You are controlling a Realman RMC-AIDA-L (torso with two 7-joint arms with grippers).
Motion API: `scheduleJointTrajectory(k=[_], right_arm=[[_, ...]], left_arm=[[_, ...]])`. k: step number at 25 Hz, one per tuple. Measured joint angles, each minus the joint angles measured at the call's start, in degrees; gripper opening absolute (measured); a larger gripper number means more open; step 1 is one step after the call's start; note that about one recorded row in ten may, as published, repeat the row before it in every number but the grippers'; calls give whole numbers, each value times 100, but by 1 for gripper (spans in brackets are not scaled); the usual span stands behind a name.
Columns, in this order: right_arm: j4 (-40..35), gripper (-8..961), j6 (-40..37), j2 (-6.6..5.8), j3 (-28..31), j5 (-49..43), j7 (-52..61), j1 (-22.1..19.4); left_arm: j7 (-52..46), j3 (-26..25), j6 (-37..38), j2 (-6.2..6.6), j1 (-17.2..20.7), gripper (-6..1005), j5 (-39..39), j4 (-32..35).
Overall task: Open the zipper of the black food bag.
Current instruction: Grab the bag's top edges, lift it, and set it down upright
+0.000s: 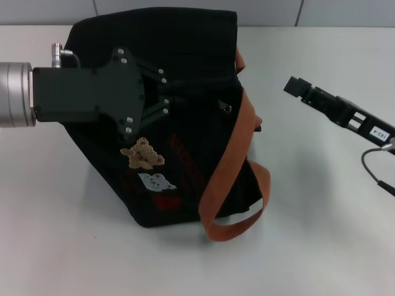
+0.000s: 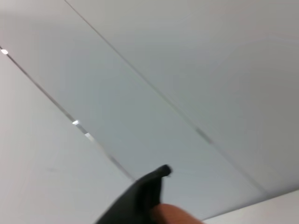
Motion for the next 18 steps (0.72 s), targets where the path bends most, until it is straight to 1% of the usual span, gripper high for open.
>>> scheduleJointTrajectory(k=[4, 10, 15, 18], right_arm=[[-266, 824, -324, -36, -330, -9, 697, 137], [-283, 730, -397, -55, -522, -7, 975, 324], [-281, 651, -401, -25, -578, 15, 1218, 522], [-264, 529, -405, -21, -579, 15, 1260, 547]], left_arm=[[166, 3, 32, 1, 34, 88, -44, -127], [372, 3, 49, 5, 126, 88, -136, -163], [503, 3, 56, 5, 151, 88, -182, -235], [600, 3, 49, 7, 151, 88, -187, -286]])
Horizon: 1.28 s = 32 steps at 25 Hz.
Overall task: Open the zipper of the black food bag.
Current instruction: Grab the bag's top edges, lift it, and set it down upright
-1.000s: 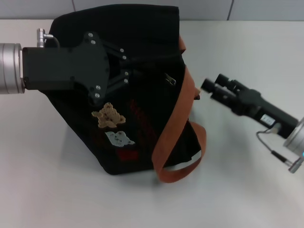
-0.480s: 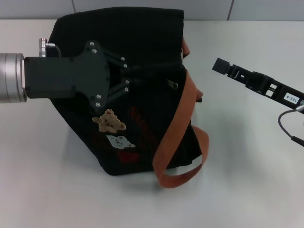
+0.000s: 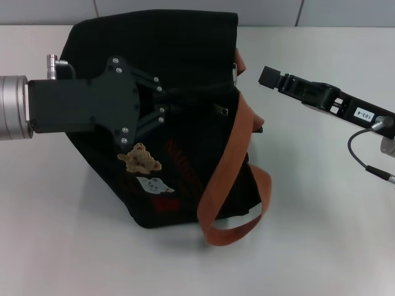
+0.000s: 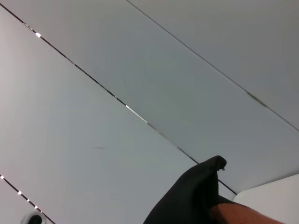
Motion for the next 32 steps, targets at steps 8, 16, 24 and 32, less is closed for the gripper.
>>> scheduleJointTrajectory(k=[8, 16, 24, 32], right_arm=[[32, 451, 19, 14, -2, 0, 116, 58], [245, 349, 78, 41, -19, -25, 112, 115], [462, 350, 368, 44, -141, -28, 103, 221], [543, 350, 436, 56, -246, -26, 100, 350]], left_arm=[[127, -1, 29, -9, -1, 89, -2, -89], [187, 46, 43, -10, 6, 89, -19, -143], [283, 77, 91, -10, 28, 89, -63, -163], [403, 122, 97, -3, 22, 89, -76, -322]])
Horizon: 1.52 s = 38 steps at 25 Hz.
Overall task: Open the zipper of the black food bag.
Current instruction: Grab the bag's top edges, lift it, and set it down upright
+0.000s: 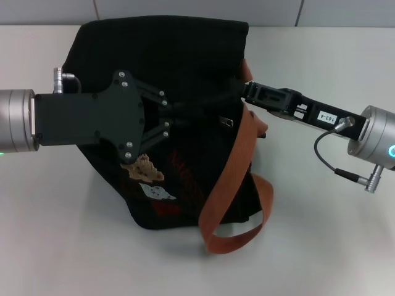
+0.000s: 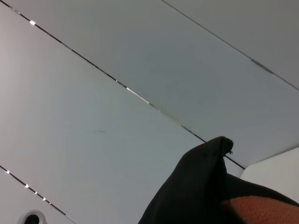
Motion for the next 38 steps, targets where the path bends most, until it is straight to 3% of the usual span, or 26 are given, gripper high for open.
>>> scheduleJointTrajectory(k=[11, 14, 38], right_arm=[[1, 302, 0, 5, -63, 1, -37, 3], [1, 169, 0, 6, -63, 2, -96, -22], [-64, 29, -62, -15, -61, 37, -337, -164]], left_arm=[[37, 1, -23, 1, -31, 89, 1, -71], [38, -4, -29, 1, -32, 89, 0, -71], [96, -236, -135, 15, 21, 88, -350, -294]])
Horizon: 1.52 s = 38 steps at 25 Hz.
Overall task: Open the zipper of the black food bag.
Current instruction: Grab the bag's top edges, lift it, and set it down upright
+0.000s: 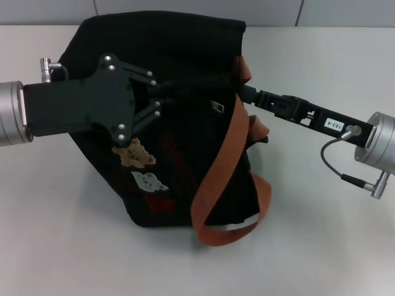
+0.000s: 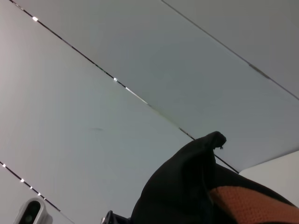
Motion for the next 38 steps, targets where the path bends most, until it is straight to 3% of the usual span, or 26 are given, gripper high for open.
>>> scheduleJointTrajectory(k=[11, 22, 38], right_arm=[[-307, 88, -221, -12, 49, 9, -476, -149], [-448, 246, -212, -15, -70, -44, -1443, -141], [-51, 237, 410, 27, -272, -11, -3683, -134]], left_arm=[[73, -47, -54, 4, -28, 89, -36, -147], [86, -45, -150, 4, -98, 88, -36, -233], [88, -30, -148, -5, -133, 93, -47, -281]])
